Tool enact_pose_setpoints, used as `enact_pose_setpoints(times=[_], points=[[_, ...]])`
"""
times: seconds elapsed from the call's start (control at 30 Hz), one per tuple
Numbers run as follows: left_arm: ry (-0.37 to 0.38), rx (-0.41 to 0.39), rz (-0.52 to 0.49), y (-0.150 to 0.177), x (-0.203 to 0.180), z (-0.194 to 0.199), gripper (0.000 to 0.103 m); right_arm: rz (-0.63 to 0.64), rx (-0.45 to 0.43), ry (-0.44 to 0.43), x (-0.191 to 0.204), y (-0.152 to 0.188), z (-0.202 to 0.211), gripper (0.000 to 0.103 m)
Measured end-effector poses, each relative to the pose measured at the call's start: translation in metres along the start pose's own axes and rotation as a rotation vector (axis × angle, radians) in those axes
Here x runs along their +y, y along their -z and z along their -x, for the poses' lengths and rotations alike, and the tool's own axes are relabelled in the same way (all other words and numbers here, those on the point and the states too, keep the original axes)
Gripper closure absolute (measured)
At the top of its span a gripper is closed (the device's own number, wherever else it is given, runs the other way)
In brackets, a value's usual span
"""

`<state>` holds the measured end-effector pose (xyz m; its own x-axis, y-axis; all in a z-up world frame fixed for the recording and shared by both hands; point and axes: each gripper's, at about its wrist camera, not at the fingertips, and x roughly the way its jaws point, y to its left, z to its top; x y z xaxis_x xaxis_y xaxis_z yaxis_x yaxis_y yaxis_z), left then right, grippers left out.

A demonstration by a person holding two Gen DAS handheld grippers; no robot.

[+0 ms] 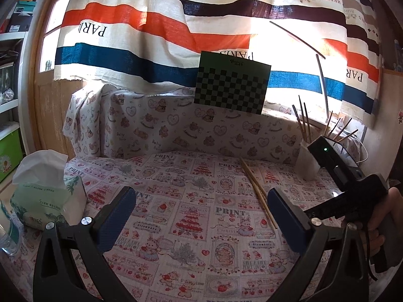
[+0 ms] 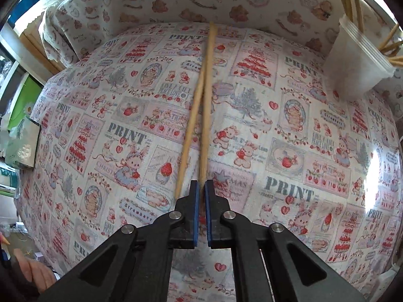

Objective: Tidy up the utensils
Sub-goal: 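Close the right tool on one wooden chopstick of the pair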

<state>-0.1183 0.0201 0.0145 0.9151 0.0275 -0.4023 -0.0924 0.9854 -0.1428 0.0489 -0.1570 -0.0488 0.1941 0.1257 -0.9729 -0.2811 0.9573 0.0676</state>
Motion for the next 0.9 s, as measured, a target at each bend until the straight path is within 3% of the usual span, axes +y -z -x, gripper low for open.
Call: enact_pose_setpoints(times=[0.1, 0.17, 0.3, 0.4, 0.6, 0.9], points=[[-0.006, 0.033, -0.014, 0.003, -0.003, -0.006, 0.000, -0.037, -0.080, -0.036, -0.026, 0.019, 0.018, 0.098], [-0.013, 0.039, -0.020, 0.007, -0.006, -0.008, 0.000, -0.058, -0.196, -0.066, -0.045, 0.038, 0.035, 0.098], [0.001, 0.067, -0.046, 0.012, -0.017, -0.013, 0.000, -0.114, -0.373, -0.030, -0.073, 0.080, 0.052, 0.098], [-0.002, 0.045, -0.078, 0.014, -0.028, -0.008, 0.000, -0.163, -0.411, -0.079, -0.085, 0.099, 0.056, 0.098], [-0.048, 0.020, -0.171, 0.020, -0.046, -0.005, 0.000, -0.162, -0.495, -0.025, -0.083, 0.129, 0.059, 0.099], [-0.113, -0.009, -0.227, 0.020, -0.061, -0.003, 0.000, -0.153, -0.424, -0.018, -0.083, 0.126, 0.044, 0.097]])
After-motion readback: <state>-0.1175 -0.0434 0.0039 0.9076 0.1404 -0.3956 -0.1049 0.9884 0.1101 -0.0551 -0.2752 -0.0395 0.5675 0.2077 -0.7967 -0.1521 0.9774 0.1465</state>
